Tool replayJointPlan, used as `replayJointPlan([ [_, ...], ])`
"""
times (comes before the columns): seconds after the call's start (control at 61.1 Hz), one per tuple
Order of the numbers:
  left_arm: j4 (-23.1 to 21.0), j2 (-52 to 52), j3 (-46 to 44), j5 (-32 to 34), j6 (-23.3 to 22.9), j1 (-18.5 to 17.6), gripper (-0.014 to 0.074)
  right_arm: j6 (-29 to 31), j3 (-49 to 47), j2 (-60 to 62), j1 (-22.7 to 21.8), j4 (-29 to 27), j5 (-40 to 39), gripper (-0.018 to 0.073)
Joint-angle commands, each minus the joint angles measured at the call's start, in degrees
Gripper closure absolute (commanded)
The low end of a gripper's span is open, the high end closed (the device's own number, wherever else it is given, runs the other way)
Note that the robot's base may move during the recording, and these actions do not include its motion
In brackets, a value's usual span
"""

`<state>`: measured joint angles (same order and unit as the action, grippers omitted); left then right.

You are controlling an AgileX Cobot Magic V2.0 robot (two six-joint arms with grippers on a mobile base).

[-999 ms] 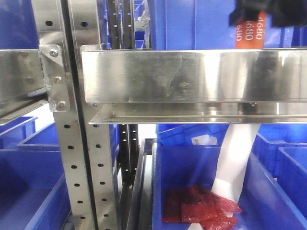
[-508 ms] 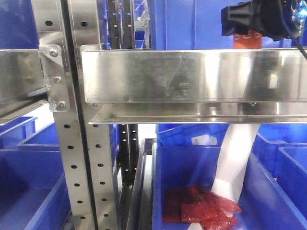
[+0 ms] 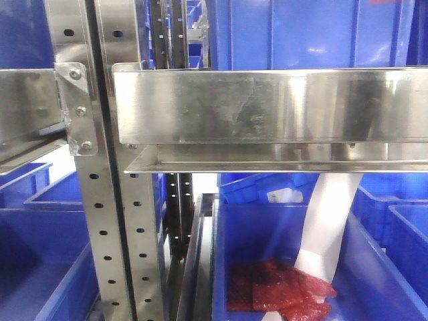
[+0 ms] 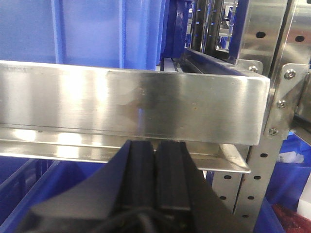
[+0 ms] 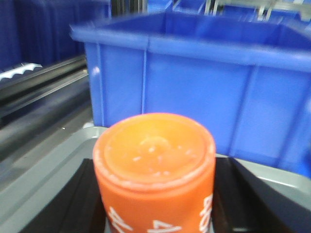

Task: Grab orange capacitor from left shelf to right conveyor
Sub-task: 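Lift the orange cylinder with the right gripper and withdraw from the shelf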

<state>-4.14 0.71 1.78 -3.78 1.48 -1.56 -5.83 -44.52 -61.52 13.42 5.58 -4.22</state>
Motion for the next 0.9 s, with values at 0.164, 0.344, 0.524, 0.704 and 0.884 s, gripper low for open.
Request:
replayJointPlan([
  [0.164,-0.10,0.69,-0.24,5.17,-0.08,-0.45,0.0723,0.26,7.45,19.42,-0.08,0.92,3.91,0.0491],
  [0.344,-0.10,0.69,-0.24,5.17,-0.08,-0.45,0.0723,0.26,10.59,31.08,-0.08,0.92,14.37,0.0491],
  [0.524,-0.10,0.69,-0.24,5.17,-0.08,-0.45,0.0723,0.26,10.92,40.96,-0.08,0.92,22.92,0.0491],
  [0.704,-0.10,0.69,-0.24,5.17,-0.08,-0.45,0.0723,0.26,10.92,46.48,-0.08,0.92,24.70,0.0491],
  [0.884,-0.10,0.69,-0.24,5.17,-0.08,-0.45,0.0723,0.26,10.92,46.46,-0.08,0.92,24.71,0.0491],
])
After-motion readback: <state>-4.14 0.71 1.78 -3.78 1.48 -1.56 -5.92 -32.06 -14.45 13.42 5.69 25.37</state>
